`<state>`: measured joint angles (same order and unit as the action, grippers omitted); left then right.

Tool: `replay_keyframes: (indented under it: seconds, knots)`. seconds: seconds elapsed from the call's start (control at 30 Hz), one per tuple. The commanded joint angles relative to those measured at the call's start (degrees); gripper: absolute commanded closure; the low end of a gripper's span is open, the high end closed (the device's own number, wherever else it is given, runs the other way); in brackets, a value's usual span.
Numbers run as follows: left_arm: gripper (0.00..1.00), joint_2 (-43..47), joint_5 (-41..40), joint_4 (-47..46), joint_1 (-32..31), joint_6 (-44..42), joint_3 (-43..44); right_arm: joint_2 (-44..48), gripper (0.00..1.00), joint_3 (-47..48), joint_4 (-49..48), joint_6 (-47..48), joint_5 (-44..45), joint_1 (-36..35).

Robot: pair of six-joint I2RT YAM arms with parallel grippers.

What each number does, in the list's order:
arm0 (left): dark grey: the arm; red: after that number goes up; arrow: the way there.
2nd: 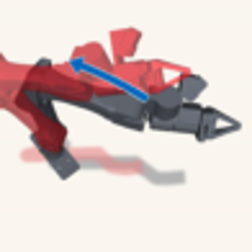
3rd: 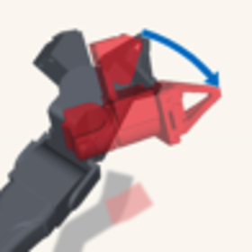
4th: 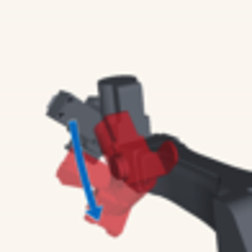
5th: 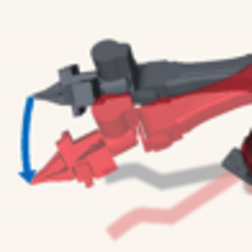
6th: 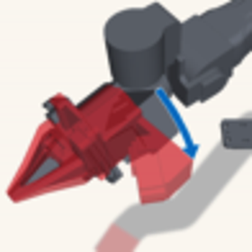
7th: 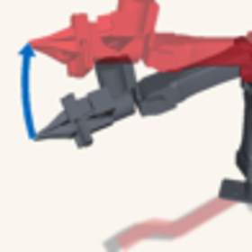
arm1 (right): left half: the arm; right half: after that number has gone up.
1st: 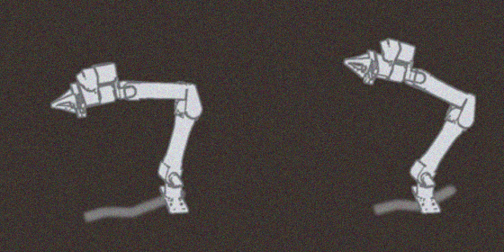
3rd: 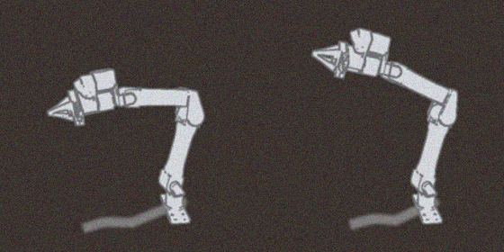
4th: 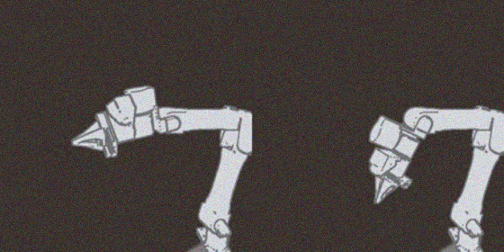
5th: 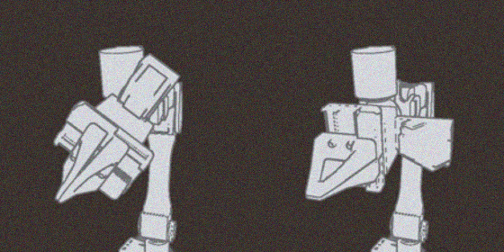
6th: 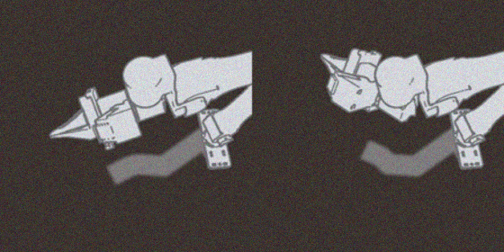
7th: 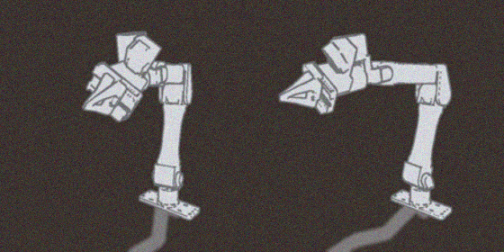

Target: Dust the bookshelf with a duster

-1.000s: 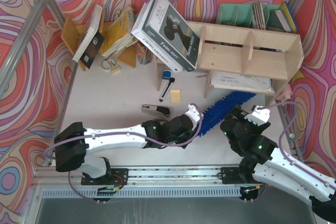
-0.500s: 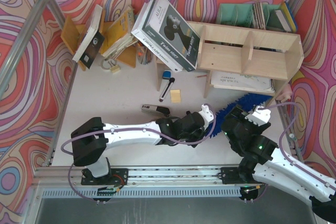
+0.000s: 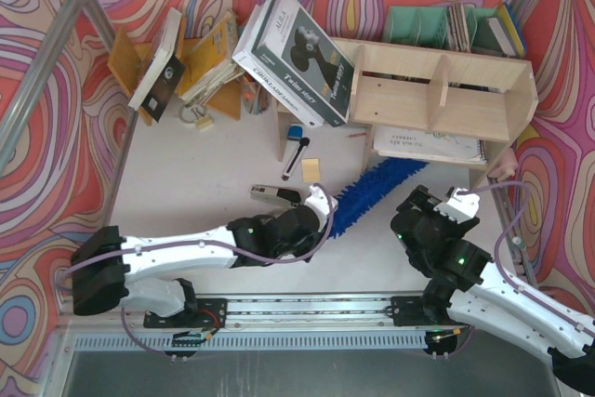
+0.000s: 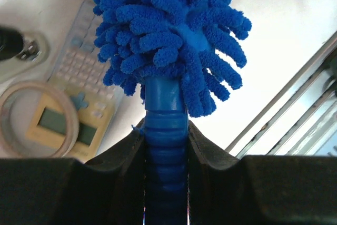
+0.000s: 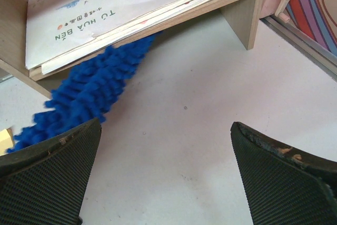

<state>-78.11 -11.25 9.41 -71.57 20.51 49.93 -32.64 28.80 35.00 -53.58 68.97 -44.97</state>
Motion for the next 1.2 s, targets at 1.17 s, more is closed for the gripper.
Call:
replay_keyframes:
  seconds: [1.17]
  knots:
    - [1.0, -23.17, 13.42, -5.99, 0.6, -5.04, 21.96, 1.47, 0.01, 0.05, 1.43, -2.84, 1.87, 0.06]
